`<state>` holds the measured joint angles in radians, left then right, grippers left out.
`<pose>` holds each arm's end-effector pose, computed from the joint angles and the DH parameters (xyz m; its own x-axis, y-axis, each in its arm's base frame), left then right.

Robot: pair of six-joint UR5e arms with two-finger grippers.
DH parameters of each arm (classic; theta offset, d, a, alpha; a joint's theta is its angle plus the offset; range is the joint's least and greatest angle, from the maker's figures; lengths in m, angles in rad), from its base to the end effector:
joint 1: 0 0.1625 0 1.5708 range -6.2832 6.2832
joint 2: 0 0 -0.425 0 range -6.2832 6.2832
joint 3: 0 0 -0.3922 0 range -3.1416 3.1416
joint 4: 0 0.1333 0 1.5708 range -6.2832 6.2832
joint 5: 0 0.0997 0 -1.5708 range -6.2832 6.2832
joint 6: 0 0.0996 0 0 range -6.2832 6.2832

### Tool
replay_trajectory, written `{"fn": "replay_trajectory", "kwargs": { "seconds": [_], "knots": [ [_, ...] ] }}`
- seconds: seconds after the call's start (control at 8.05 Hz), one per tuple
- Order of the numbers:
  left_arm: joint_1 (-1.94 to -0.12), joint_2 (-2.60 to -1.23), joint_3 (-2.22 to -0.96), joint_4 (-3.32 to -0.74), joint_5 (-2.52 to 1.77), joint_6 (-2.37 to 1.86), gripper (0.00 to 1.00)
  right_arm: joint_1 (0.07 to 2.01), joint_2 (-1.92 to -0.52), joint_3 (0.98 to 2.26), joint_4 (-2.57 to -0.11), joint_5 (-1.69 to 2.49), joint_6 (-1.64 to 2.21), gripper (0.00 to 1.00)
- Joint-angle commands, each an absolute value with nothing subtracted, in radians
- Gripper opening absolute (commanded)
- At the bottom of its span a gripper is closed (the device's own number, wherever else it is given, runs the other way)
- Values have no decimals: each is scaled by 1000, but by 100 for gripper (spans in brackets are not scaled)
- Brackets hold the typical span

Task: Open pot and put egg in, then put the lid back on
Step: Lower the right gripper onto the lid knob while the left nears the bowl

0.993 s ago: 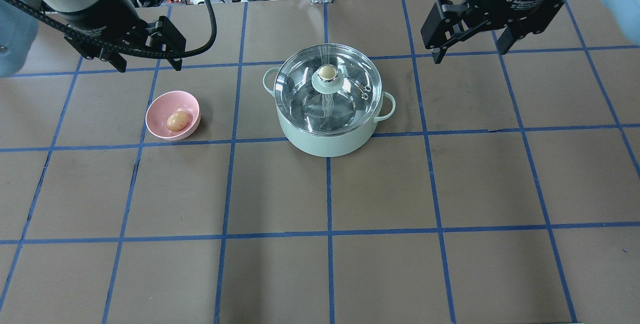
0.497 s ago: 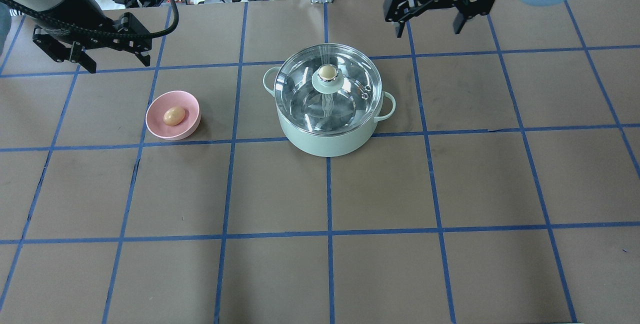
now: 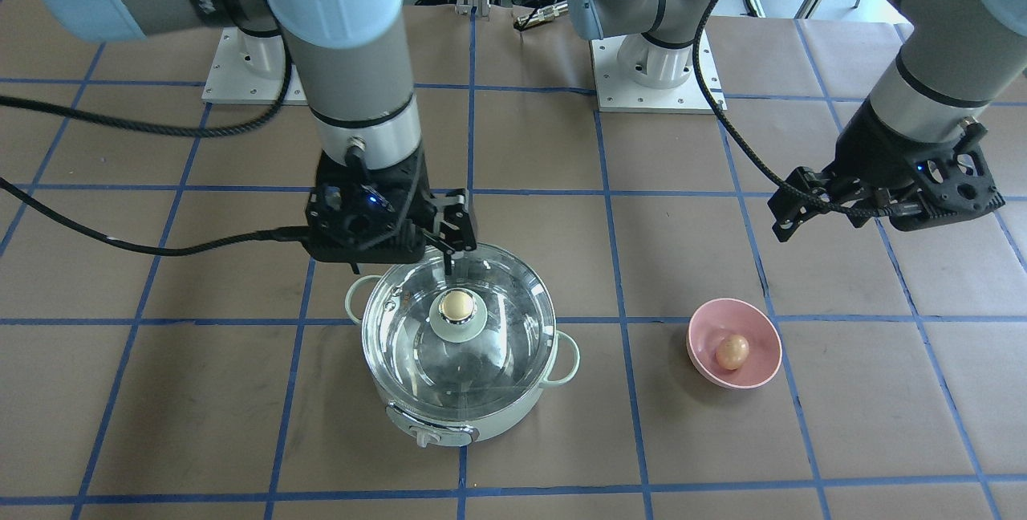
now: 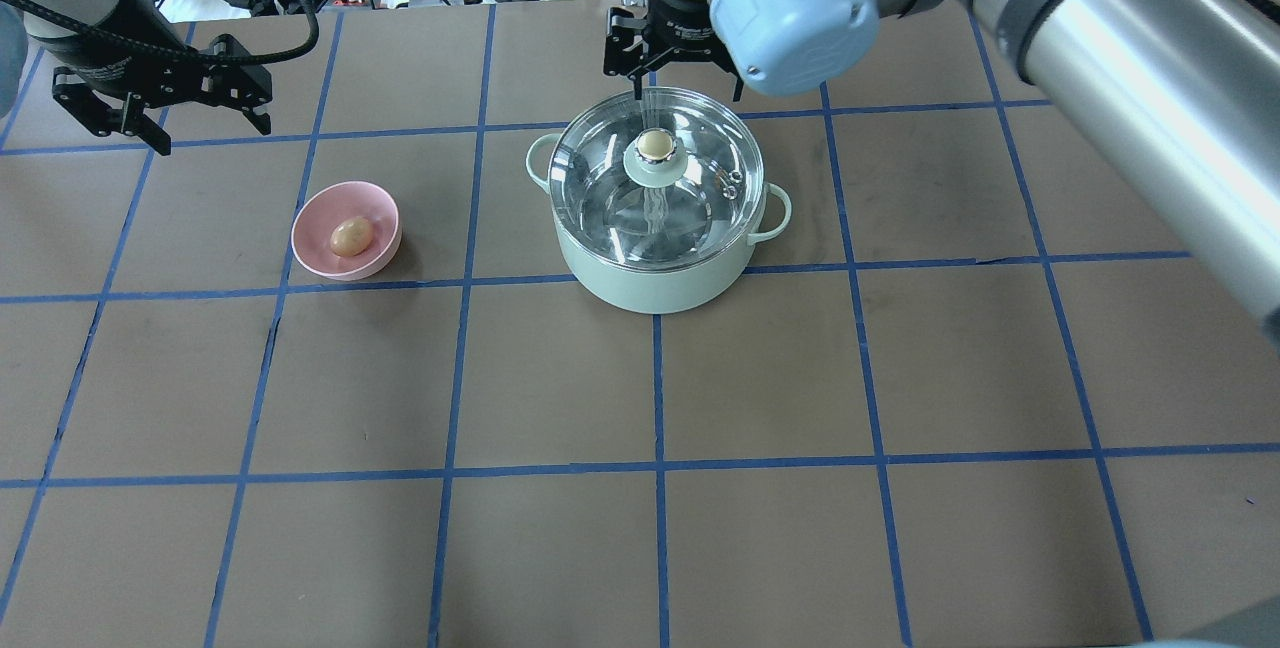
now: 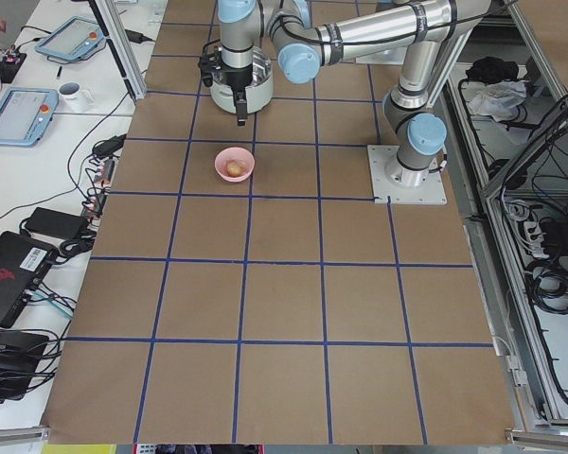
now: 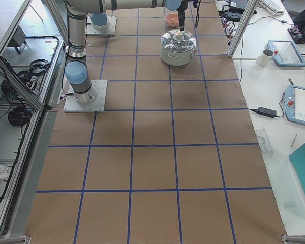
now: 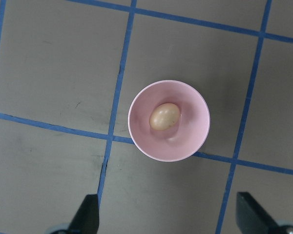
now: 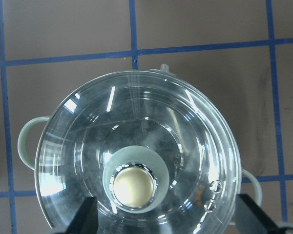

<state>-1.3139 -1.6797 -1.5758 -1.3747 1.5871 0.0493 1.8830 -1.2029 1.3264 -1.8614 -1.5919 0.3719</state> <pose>0.0107 -0.5590 0.4493 -0.9780 -0.2075 -0.0203 -0.2053 0.9753 -0.0812 0.3266 -0.5849 0.4291 -0.9975 0.0580 -0.0411 0.0640 0.9846 -0.1625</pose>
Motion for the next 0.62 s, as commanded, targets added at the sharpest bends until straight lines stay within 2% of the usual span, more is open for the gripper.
{"fn": "replay_trajectory", "kwargs": {
  "seconds": [0.0, 0.5],
  "knots": [
    [-1302, -1729, -1578, -1327, 1577, 54, 100, 1914, -1126, 1333, -1943, -1606, 466, 100],
    [-1296, -1805, -1588, -1298, 1591, 217, 100, 1927, -1095, 1350, -1965, -1603, 502, 100]
  ]
}}
